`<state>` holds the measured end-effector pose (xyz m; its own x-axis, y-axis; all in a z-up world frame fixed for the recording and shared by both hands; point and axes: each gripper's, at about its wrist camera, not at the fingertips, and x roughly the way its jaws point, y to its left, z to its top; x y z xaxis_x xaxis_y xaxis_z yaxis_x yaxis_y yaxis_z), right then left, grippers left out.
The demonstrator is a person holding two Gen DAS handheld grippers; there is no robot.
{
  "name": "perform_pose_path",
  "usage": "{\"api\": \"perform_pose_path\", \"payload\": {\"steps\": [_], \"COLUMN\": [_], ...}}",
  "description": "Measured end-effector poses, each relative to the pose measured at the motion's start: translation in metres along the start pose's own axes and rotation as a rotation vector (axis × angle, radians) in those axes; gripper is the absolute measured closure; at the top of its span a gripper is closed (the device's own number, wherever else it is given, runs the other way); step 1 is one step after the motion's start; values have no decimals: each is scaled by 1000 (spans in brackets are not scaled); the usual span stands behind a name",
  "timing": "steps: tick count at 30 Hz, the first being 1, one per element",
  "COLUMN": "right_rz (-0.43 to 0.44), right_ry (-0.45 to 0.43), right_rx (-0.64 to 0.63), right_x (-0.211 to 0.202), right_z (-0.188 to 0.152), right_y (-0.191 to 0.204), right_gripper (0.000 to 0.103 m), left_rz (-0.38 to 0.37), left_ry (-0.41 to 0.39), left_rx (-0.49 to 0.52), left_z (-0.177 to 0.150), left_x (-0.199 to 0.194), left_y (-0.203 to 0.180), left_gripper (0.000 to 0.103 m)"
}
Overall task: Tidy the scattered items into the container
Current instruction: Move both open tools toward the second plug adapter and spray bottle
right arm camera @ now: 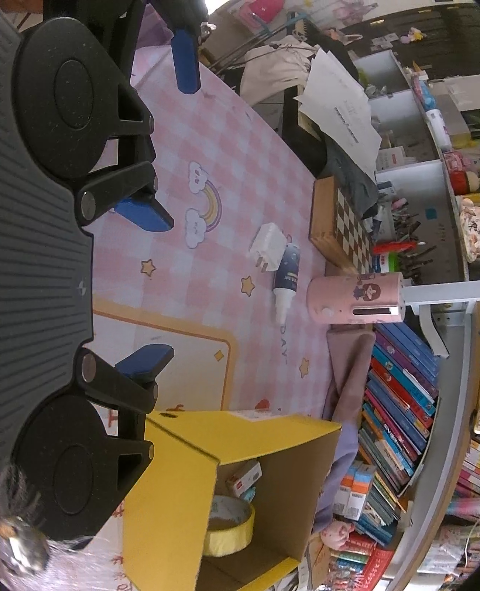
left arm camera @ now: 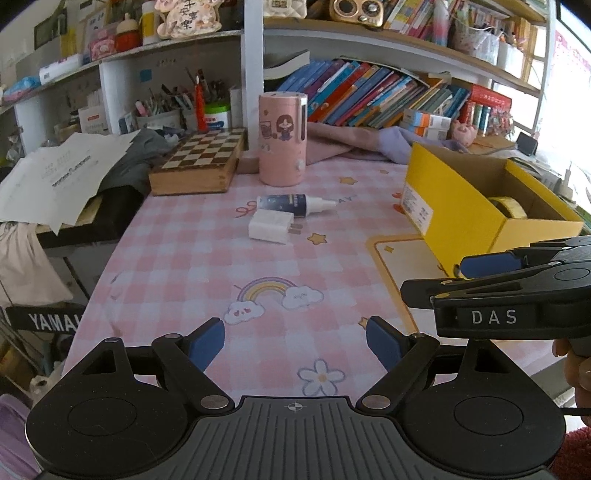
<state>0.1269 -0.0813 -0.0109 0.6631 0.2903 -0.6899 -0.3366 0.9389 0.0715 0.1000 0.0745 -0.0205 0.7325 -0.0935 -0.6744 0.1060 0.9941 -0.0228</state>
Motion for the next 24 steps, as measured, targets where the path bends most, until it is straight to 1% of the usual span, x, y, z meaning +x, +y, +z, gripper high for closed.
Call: {"api": "perform_pose_path", "payload": {"steps": [12, 24], "right_rz": [35, 51], "right_ry": [38, 36], "right_rx": [-16, 6], "right_x": [45, 89], "right_z": [31, 75], "right_y": [-2, -15], "right_gripper": [38, 38], "left_rz": [28, 38], "left_ry": [23, 23], "left_rx": [-46, -8], "left_z": [17, 47], "left_x": [35, 85], "left_y": [21, 25], "left_gripper": [17, 17]}}
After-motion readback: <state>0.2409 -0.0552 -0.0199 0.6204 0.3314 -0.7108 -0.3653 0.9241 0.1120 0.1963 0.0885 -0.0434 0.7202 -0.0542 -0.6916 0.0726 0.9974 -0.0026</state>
